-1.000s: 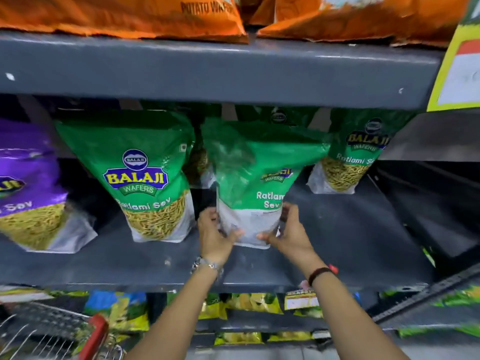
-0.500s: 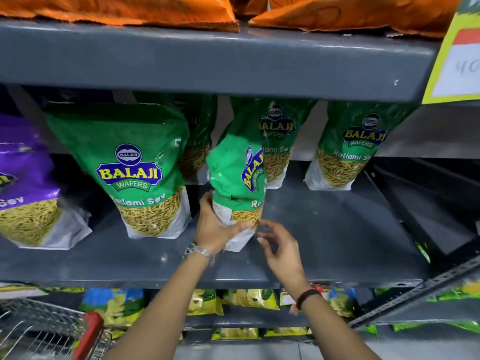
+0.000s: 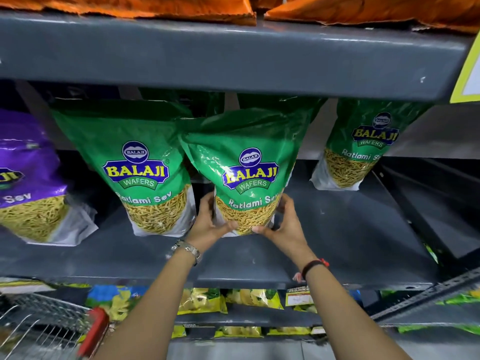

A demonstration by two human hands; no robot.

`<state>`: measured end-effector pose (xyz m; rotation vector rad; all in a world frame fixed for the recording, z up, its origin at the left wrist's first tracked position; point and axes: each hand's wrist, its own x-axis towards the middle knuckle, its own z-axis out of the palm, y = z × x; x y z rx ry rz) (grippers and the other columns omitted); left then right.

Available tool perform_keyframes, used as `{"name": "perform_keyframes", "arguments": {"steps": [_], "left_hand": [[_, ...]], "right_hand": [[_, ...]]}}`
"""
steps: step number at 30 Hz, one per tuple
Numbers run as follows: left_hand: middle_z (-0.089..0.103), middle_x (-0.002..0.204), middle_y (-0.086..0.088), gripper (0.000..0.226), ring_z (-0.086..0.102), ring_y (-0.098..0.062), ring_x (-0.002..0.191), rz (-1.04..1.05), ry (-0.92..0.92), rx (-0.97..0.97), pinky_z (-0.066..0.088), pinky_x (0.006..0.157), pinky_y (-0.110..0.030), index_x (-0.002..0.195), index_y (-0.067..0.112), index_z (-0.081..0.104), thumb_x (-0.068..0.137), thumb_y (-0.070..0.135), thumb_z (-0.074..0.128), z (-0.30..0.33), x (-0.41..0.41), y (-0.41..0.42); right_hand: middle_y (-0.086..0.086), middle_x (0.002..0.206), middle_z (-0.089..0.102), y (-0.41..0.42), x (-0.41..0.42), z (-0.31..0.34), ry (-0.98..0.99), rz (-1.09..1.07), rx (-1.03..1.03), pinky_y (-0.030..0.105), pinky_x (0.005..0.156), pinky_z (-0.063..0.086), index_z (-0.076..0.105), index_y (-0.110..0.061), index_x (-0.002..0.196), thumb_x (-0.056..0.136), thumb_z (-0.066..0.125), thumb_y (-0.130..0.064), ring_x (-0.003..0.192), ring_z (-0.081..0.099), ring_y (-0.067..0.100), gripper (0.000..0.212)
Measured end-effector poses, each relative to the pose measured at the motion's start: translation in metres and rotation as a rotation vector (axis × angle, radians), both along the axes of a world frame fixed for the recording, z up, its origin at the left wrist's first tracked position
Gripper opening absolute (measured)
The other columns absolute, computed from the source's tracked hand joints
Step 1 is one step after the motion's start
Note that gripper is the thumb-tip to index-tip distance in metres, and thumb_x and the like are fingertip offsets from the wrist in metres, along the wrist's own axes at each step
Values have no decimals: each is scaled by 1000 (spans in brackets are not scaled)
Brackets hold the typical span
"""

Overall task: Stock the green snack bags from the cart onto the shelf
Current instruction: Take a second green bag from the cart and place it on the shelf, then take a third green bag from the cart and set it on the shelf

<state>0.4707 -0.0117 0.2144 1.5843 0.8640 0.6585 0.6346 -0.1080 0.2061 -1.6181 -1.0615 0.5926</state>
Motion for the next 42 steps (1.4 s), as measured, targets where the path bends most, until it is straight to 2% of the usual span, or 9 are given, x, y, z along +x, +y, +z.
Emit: {"name": "perform_keyframes", "arguments": {"steps": [4, 8, 11, 15, 21, 25, 31, 35, 42], "left_hand": [[30, 141, -17, 101, 21, -24, 133, 43, 115, 139, 24, 111, -43, 138, 20, 21, 56, 56, 68, 1, 6, -3], [27, 146, -15, 119, 23, -27, 136, -13, 74, 115, 25, 113, -47, 140, 15, 15, 47, 74, 61, 7, 3, -11], [18, 150, -11, 86, 20, -23, 138, 110, 76, 156, 22, 112, -33, 140, 13, 13, 75, 29, 67, 3, -5, -26], [48, 131, -13, 53, 46, -22, 120, 301, 45, 273, 30, 95, -14, 126, 8, 42, 78, 11, 65, -9, -47, -59], [62, 109, -21, 30, 57, -35, 103, 758, 173, 274, 45, 93, -43, 107, 0, 57, 78, 3, 63, -17, -209, -98], [60, 113, -25, 28, 54, -28, 104, 1101, 314, 167, 37, 87, -25, 106, -3, 56, 80, 7, 61, -33, -345, -132], [59, 114, -28, 46, 54, -37, 108, 1422, 374, -326, 40, 93, -42, 109, -5, 55, 72, 19, 66, -106, -501, -202], [51, 94, -18, 25, 48, -24, 88, 1361, 417, -772, 36, 72, -31, 75, 16, 49, 70, 12, 73, -170, -559, -232], [51, 128, -23, 71, 49, -36, 115, 1467, 217, -897, 41, 97, -38, 122, 1, 38, 64, 7, 77, -249, -595, -227]], "right_hand": [[3, 128, 47, -4, -12, -3, -41, -133, -3, 34, 95, 43, 32, -20, 124, 55, 85, -18, 117, 45, 18, 87], [8, 139, 39, -9, -18, 5, -53, -144, -35, 45, 106, 37, 26, -17, 132, 57, 84, -19, 130, 35, 24, 94], [11, 146, 25, -21, -30, 7, -97, -217, -53, 36, 108, 26, 17, -16, 138, 62, 81, -21, 136, 24, 23, 100], [14, 120, 42, -44, -75, 2, -163, -434, 158, 35, 98, 35, 37, -11, 123, 77, 67, -14, 111, 45, 25, 55], [5, 105, 43, -31, -209, -7, -169, 129, 194, 9, 82, 32, 46, -9, 111, 81, 56, 1, 81, 45, 4, 33], [8, 105, 50, -5, -311, -16, -231, 549, 109, 0, 88, 26, 47, -3, 115, 78, 56, 5, 91, 46, 7, 38], [20, 134, 43, 21, -469, -77, -427, 1086, -202, 25, 100, 27, 34, -1, 129, 80, 58, -2, 125, 41, 32, 55], [16, 148, 27, 34, -561, -140, -580, 1361, -453, 25, 103, 23, 22, -8, 137, 84, 60, -19, 135, 29, 26, 66], [14, 152, 21, 36, -669, -212, -682, 1634, -655, 32, 113, 22, 15, -11, 141, 72, 73, -10, 138, 23, 26, 90]]}}
